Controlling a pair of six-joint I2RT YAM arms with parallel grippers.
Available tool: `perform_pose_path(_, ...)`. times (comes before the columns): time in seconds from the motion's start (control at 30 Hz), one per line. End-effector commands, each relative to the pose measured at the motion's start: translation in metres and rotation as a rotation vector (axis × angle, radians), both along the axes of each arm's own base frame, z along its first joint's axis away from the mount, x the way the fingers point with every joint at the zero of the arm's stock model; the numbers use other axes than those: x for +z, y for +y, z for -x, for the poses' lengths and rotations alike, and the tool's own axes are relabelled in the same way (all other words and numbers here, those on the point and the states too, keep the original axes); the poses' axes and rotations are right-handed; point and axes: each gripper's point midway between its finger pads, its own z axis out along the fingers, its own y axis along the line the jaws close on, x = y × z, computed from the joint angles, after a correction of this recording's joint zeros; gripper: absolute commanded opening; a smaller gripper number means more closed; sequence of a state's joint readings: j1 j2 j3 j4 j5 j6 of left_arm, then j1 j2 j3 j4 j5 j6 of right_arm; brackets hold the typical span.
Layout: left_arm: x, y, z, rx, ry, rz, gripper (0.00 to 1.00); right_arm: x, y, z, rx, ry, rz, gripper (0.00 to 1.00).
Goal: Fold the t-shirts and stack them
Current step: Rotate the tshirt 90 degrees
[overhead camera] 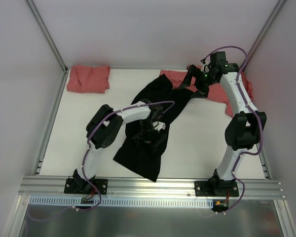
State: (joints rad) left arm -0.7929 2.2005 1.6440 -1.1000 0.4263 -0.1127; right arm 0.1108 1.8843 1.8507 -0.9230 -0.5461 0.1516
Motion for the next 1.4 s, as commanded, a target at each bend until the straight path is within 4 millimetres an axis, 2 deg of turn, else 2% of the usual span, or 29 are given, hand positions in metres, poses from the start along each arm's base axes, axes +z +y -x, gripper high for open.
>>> perform_pose_path(0.0,0.017,0.004,0.028,0.043,0.063,0.038,0.99,0.030,-0.002,0.001,-0.010,-0.077,-0.018,1.00)
perform_pose_path(0.07,0.016,0.010,0.044,0.081,0.115,0.026,0.99,0.031,-0.002,0.000,-0.011,-0.077,-0.022,1.00)
perform_pose_path(0.23,0.032,-0.008,0.054,0.196,0.163,0.126,0.99,0.028,-0.001,-0.001,-0.013,-0.061,-0.037,0.99)
perform_pose_path(0.3,0.041,-0.017,0.052,0.214,0.160,0.162,0.99,0.026,0.001,-0.003,-0.015,-0.053,-0.048,0.99)
perform_pose_path(0.43,0.072,-0.047,0.035,0.255,0.133,0.281,0.99,0.022,0.003,-0.004,-0.014,-0.032,-0.060,1.00)
perform_pose_path(0.5,0.084,-0.051,0.029,0.247,0.104,0.305,0.99,0.022,0.004,-0.005,-0.013,-0.033,-0.062,1.00)
perform_pose_path(0.53,0.098,-0.054,0.023,0.238,0.076,0.314,0.99,0.019,0.004,-0.007,-0.013,-0.026,-0.064,1.00)
perform_pose_path(0.6,0.110,-0.052,0.012,0.208,-0.004,0.308,0.99,0.015,0.008,-0.008,-0.005,-0.011,-0.067,1.00)
perform_pose_path(0.63,0.127,-0.053,0.003,0.201,-0.053,0.318,0.99,0.008,0.013,-0.012,0.006,0.001,-0.066,1.00)
perform_pose_path(0.7,0.144,-0.048,-0.016,0.214,-0.138,0.326,0.99,-0.001,0.019,-0.015,0.019,0.021,-0.061,0.99)
perform_pose_path(0.73,0.161,-0.050,-0.027,0.224,-0.185,0.359,0.99,-0.011,0.026,-0.020,0.031,0.034,-0.057,0.99)
perform_pose_path(0.8,0.182,-0.046,-0.038,0.247,-0.237,0.395,0.99,-0.022,0.032,-0.025,0.043,0.048,-0.047,0.99)
perform_pose_path(0.83,0.198,-0.043,-0.050,0.269,-0.278,0.429,0.99,-0.033,0.039,-0.030,0.055,0.065,-0.045,0.99)
perform_pose_path(0.93,0.232,-0.030,-0.074,0.302,-0.416,0.483,0.99,-0.049,0.051,-0.037,0.074,0.084,-0.040,1.00)
perform_pose_path(1.07,0.275,-0.009,-0.100,0.317,-0.662,0.546,0.99,-0.090,0.069,-0.053,0.089,0.134,-0.039,1.00)
perform_pose_path(1.13,0.284,-0.005,-0.108,0.326,-0.722,0.567,0.99,-0.103,0.076,-0.062,0.089,0.126,-0.047,0.99)
perform_pose_path(1.17,0.290,-0.002,-0.109,0.324,-0.747,0.576,0.99,-0.118,0.078,-0.063,0.070,0.156,-0.049,0.99)
perform_pose_path(1.27,0.296,-0.001,-0.111,0.310,-0.781,0.593,0.99,-0.135,0.083,-0.075,0.042,0.153,-0.060,1.00)
perform_pose_path(1.37,0.301,0.001,-0.111,0.291,-0.814,0.606,0.99,-0.142,0.088,-0.083,0.037,0.134,-0.064,1.00)
